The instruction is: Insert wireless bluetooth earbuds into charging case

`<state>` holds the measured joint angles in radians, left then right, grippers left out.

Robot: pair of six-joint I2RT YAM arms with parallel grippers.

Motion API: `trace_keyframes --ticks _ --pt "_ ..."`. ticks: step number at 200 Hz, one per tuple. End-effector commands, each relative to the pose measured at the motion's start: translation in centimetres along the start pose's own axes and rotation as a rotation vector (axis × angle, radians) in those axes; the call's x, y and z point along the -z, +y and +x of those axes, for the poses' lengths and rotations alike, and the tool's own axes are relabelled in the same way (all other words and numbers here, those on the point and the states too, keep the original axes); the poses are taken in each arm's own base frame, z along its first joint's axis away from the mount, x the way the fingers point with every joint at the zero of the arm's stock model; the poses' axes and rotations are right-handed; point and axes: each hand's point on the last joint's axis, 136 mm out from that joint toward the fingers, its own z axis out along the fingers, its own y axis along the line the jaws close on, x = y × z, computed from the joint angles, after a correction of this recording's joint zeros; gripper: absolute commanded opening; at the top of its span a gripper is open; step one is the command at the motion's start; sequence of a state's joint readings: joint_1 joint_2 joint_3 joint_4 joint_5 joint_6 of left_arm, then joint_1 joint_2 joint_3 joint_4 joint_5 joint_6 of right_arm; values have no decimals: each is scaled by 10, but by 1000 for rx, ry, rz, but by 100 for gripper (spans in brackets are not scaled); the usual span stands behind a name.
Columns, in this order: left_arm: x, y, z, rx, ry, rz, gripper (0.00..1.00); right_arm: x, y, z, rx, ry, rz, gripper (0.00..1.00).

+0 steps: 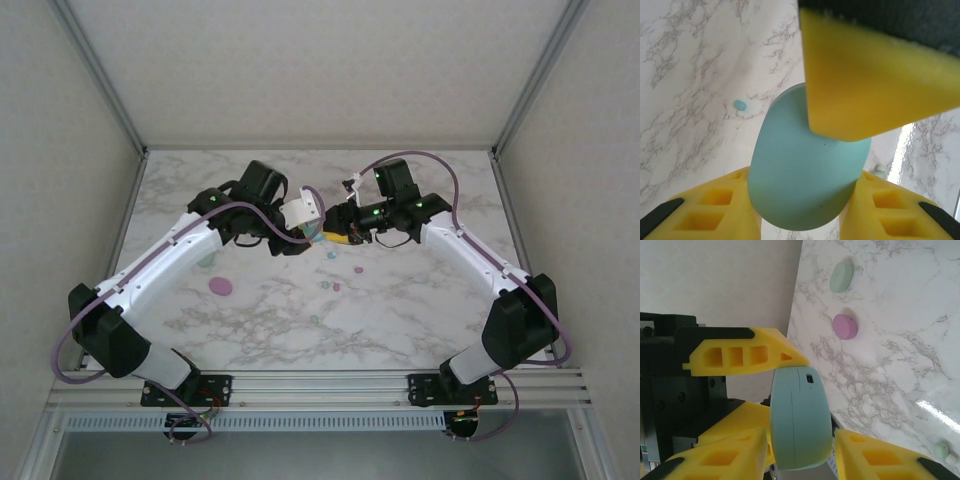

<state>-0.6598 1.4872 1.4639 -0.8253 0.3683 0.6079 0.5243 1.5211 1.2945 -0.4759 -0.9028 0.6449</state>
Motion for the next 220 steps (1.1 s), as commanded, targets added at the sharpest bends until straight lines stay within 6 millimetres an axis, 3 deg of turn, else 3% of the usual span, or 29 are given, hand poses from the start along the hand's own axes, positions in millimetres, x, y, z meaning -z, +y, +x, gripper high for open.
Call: trace_keyframes --ticks 1,38,68,108,132,170,220 --pt "3 -3 -5 -23 3 11 22 -3 9 -1 26 24 -30 40" --pt "5 -3 -6 -33 0 10 22 -7 5 -6 18 23 -27 38" --pt "6 -3 -6 -38 2 5 24 -8 5 -9 24 15 -29 29" --pt "18 2 -18 -11 -99 -29 57 -5 15 -13 43 -10 -80 19" --pt "37 8 -27 22 -238 -36 66 1 23 -18 34 -31 -143 17" --pt "85 32 -35 111 -548 -32 68 20 36 -33 -10 -79 -287 14" --pt "89 39 -34 89 -682 -48 63 37 78 -51 -45 -89 -473 13"
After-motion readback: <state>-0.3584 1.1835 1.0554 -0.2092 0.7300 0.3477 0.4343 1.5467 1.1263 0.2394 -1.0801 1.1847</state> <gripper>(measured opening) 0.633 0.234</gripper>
